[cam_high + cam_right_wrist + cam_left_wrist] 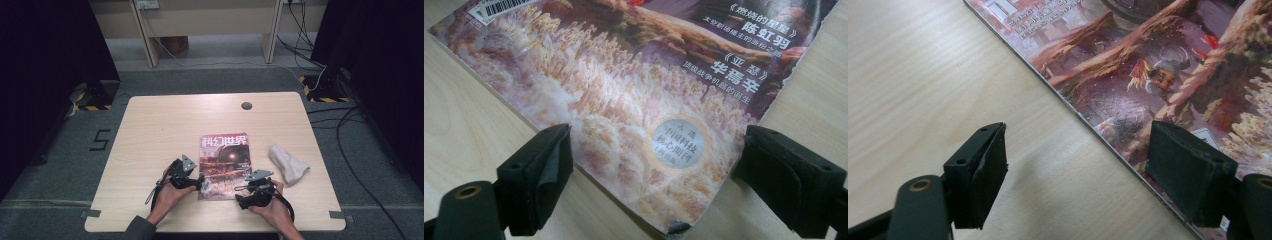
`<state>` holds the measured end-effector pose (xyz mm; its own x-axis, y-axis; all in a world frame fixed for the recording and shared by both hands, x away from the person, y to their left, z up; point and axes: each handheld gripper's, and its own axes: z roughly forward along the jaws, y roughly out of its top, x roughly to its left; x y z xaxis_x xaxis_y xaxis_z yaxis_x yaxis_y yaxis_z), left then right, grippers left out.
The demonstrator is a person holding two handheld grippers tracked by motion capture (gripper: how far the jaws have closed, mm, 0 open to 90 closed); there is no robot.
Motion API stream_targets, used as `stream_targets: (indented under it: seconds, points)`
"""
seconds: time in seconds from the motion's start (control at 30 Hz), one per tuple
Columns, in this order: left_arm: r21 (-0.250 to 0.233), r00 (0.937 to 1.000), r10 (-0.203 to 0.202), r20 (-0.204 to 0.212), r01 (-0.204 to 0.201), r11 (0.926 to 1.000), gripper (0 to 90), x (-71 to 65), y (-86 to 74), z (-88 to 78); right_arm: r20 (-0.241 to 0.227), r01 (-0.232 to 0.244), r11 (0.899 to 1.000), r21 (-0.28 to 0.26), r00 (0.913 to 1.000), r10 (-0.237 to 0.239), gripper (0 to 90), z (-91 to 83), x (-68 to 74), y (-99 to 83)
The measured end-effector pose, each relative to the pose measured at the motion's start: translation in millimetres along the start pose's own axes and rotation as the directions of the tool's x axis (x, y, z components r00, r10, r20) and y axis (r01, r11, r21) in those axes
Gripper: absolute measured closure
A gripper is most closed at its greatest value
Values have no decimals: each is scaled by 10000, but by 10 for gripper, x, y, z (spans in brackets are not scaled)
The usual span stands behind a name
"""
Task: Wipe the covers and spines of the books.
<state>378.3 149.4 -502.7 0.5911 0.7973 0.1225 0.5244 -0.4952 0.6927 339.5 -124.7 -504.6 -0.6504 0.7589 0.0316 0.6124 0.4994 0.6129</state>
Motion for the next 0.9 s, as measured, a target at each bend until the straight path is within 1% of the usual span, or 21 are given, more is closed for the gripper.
stream_targets:
  seconds: [0.07,0.1,0.17,0.23,0.27,0.3,0.37,0.4,0.47,0.53,0.57,0.6,0.63,0.67,0.7,0.73,0.77,0.8,0.83,0.87,0.9]
  points:
    - [-2,9999,-141,6,141,9999,242,28,0,10,22,-3,10000,35,10000,3,144,16,3,26]
    - [-2,9999,-141,6,141,9999,241,28,0,10,24,-47,10000,30,10000,47,144,23,8,35]
    - [-28,9993,-365,-14,365,9993,235,79,-3,26,51,-82,9999,62,10000,82,139,41,22,57]
    - [-28,9993,-365,-51,364,9993,235,89,-1,31,138,112,9997,197,9998,-115,119,67,41,86]
    - [-62,9995,-297,-134,297,9995,238,113,9,44,191,166,9995,256,9997,-171,112,83,55,103]
    - [-46,9994,-319,-163,318,9995,241,128,13,48,270,159,9994,301,9995,-167,109,96,71,119]
    - [-79,9986,-514,-114,513,9987,243,151,7,50,238,292,9990,327,9993,-300,111,115,78,139]
    - [-109,9983,-575,-80,575,9983,248,161,0,48,172,328,9990,317,9993,-333,121,114,72,141]
    - [-219,9981,-605,-76,603,9979,253,165,-11,40,-46,290,9994,194,9996,-289,174,86,33,136]
    - [-233,9982,-593,-25,593,9980,254,167,-16,29,-523,108,9999,38,9986,-106,246,34,-49,131]
    - [-356,9967,-796,182,802,9961,254,161,-24,-5,-805,-89,9999,-124,9967,79,277,3,-96,123]
    - [-419,9964,-806,248,816,9958,250,154,-28,-29,-1012,-251,9993,-289,9946,221,279,-28,-145,115]
    - [-473,9964,-795,297,809,9956,250,145,-33,-58,-1095,-332,9989,-343,9936,292,280,-64,-185,108]
    - [-473,9964,-795,297,809,9956,249,145,-33,-58,-1095,-332,9989,-343,9936,292,280,-64,-185,108]
    - [-587,9943,-892,580,926,9940,248,129,-51,-116,-1028,-256,9982,-548,9945,199,306,-143,-259,95]
    - [-587,9943,-892,580,926,9940,246,129,-51,-116,-925,-152,9981,-602,9957,96,314,-166,-284,91]
    - [-640,9922,-1024,715,1070,9922,246,114,-64,-144,-925,-152,9981,-602,9957,96,314,-166,-284,91]
    - [-632,9910,-1025,863,1081,9921,243,98,-88,-182,-718,-42,9979,-640,9974,-4,316,-192,-312,89]
    - [-599,9886,-1063,1069,1132,9918,231,68,-131,-227,-241,31,9981,-607,9997,-46,320,-248,-386,81]
    - [-599,9886,-1063,1069,1132,9918,227,68,-131,-227,-139,28,9978,-655,9999,-37,327,-264,-417,78]
    - [-619,9838,-1182,1344,1274,9899,223,39,-187,-277,-38,-80,9973,-733,10000,77,333,-298,-464,73]
